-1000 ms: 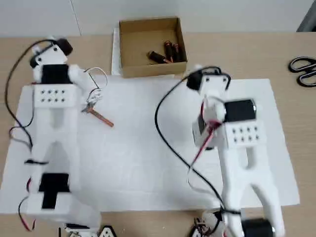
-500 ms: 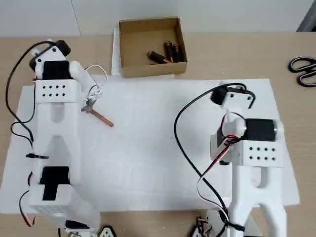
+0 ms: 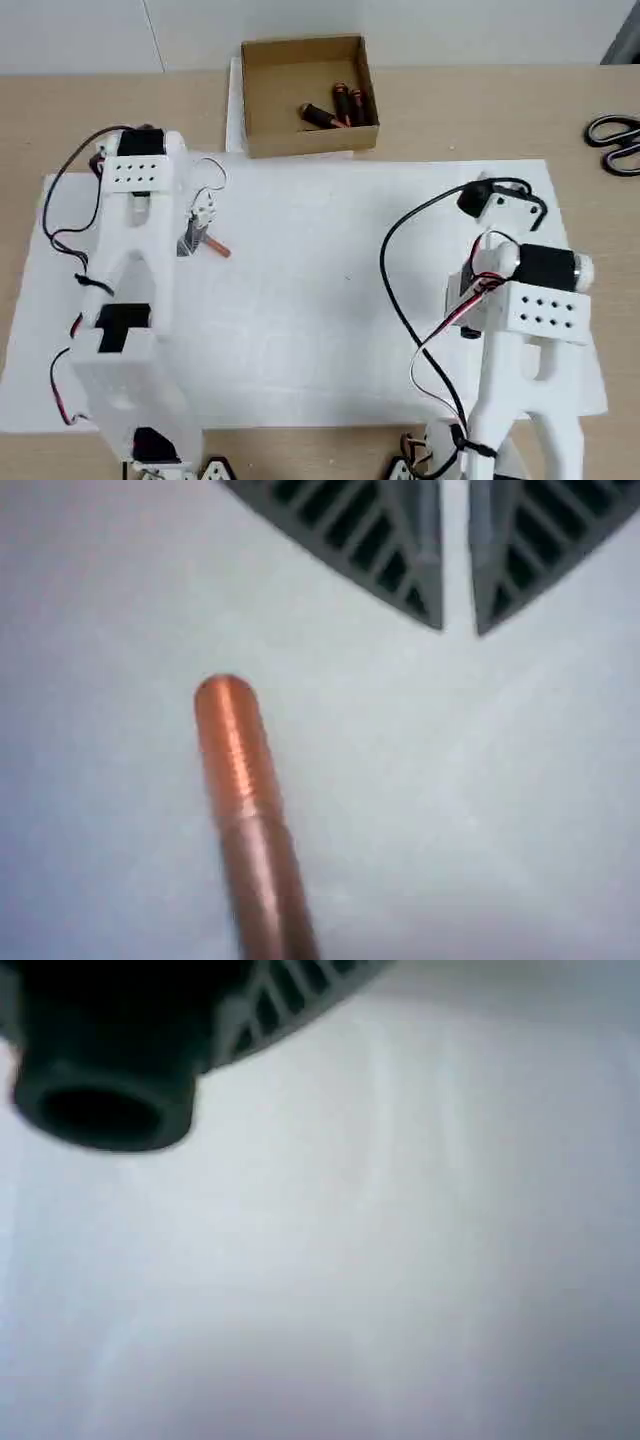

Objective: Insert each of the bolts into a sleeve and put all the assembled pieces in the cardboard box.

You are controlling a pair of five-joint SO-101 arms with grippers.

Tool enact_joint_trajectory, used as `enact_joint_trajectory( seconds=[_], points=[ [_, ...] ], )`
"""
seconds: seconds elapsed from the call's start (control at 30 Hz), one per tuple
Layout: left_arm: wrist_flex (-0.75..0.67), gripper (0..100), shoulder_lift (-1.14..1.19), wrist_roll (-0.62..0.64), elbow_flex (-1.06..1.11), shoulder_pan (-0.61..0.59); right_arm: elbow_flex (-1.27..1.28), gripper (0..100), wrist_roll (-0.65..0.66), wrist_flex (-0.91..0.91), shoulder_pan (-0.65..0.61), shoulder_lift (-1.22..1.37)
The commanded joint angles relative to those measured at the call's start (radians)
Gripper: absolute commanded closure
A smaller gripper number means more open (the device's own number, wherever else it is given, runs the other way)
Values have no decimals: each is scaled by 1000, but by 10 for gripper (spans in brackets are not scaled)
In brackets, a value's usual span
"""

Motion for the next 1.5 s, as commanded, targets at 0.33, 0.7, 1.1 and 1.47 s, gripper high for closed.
enact_joint_trajectory(
  seconds=[0.33,0.7,1.1,1.47],
  points=[
    [-127,934,-5,43,-2,-3,0,995,11,-16,24,-31],
    [-181,900,2,38,4,-11,0,995,8,-16,24,-31],
    [-215,902,129,38,-2,-43,0,995,6,-13,24,-31],
    [-255,903,140,3,-2,-95,0,995,6,-16,24,-31]
  ],
)
